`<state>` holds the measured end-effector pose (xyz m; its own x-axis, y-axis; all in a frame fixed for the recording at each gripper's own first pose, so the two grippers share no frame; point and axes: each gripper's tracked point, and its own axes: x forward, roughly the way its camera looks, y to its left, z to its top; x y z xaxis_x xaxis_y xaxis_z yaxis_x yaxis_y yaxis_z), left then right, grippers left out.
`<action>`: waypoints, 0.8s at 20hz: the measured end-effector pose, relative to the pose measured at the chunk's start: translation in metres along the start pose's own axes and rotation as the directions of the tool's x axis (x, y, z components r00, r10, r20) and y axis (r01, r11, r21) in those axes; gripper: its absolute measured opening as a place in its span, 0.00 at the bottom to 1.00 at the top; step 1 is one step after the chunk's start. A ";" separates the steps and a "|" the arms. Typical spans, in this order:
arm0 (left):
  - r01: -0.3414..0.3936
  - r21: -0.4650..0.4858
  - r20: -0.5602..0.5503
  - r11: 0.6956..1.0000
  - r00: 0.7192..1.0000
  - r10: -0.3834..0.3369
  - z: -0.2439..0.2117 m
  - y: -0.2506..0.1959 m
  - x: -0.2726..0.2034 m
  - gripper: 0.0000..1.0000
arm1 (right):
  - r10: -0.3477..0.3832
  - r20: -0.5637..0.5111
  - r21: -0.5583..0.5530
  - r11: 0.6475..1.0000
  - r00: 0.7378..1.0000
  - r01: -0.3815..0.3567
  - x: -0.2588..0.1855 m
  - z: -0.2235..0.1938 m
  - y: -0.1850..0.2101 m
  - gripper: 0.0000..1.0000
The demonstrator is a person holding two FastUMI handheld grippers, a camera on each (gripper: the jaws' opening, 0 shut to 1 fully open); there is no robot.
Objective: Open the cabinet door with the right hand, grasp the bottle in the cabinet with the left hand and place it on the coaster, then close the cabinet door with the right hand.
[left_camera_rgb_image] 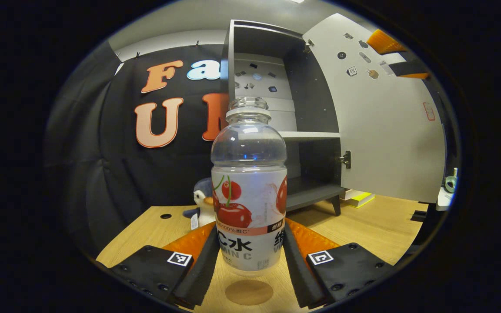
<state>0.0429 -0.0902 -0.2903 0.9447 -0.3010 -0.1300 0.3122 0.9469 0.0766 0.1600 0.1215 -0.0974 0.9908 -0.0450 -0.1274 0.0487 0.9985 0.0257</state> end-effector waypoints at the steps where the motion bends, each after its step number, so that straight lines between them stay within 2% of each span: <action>1: 0.001 -0.007 -0.010 1.000 1.000 -0.001 -0.011 0.001 0.001 0.82 | -0.004 -0.006 -0.002 1.000 1.000 0.004 0.002 -0.003 0.002 0.93; 4: 0.001 -0.021 -0.034 1.000 0.999 -0.002 -0.041 0.003 0.003 0.82 | -0.017 -0.036 -0.005 1.000 0.999 0.017 0.008 -0.017 0.005 0.93; 5: -0.007 -0.024 -0.044 1.000 0.999 0.006 -0.050 0.005 0.002 0.82 | -0.017 -0.053 -0.007 1.000 0.998 0.017 0.009 -0.023 0.007 0.89; 6: -0.014 -0.033 -0.054 0.999 0.998 0.012 -0.059 0.008 0.003 0.82 | -0.017 -0.068 -0.011 1.000 0.998 0.016 0.010 -0.028 0.007 0.93; 10: -0.036 -0.092 -0.107 0.995 0.994 0.026 -0.088 0.012 0.007 0.82 | -0.018 -0.116 -0.024 1.000 0.993 0.015 0.013 -0.046 0.010 0.93; 16: -0.033 -0.083 -0.138 0.996 0.990 0.021 -0.104 0.006 0.017 0.81 | -0.013 -0.131 -0.037 0.999 0.991 0.008 0.015 -0.050 0.015 0.93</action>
<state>0.0508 -0.0781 -0.3948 0.9284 -0.2624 -0.2632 0.2717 0.9624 -0.0012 0.1695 0.1374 -0.1487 0.9650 -0.0534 -0.2569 0.0521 0.9986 -0.0118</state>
